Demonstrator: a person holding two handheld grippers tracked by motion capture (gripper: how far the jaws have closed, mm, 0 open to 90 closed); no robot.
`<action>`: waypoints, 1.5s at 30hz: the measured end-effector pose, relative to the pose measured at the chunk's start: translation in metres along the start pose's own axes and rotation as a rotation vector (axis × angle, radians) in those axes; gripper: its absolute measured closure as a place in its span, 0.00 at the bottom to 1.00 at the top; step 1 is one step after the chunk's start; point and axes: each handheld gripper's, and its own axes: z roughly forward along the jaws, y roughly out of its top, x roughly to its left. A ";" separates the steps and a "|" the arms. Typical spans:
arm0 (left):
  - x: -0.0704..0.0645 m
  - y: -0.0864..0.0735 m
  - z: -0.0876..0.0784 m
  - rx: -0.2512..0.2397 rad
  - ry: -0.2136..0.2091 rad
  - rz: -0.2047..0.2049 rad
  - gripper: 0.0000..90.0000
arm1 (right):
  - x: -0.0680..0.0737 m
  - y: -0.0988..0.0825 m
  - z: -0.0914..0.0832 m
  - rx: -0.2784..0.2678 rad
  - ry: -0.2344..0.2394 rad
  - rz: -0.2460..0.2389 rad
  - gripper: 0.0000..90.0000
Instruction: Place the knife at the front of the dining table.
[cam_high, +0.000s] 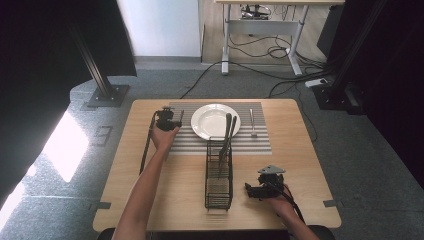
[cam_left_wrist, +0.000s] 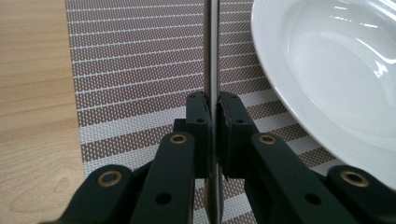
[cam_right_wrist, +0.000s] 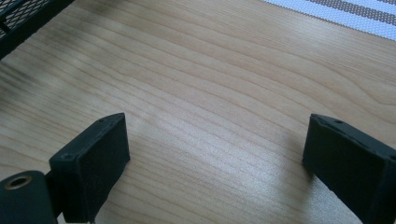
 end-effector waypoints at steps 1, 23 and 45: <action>0.001 0.000 0.001 0.004 -0.002 0.001 0.93 | 0.000 0.000 0.000 0.000 0.000 0.000 0.08; 0.003 -0.006 0.020 0.064 0.029 -0.007 0.93 | 0.001 0.000 0.000 -0.003 0.006 -0.005 0.09; -0.005 -0.012 0.021 0.031 0.076 0.050 0.91 | 0.003 -0.001 -0.001 -0.004 0.011 -0.012 0.09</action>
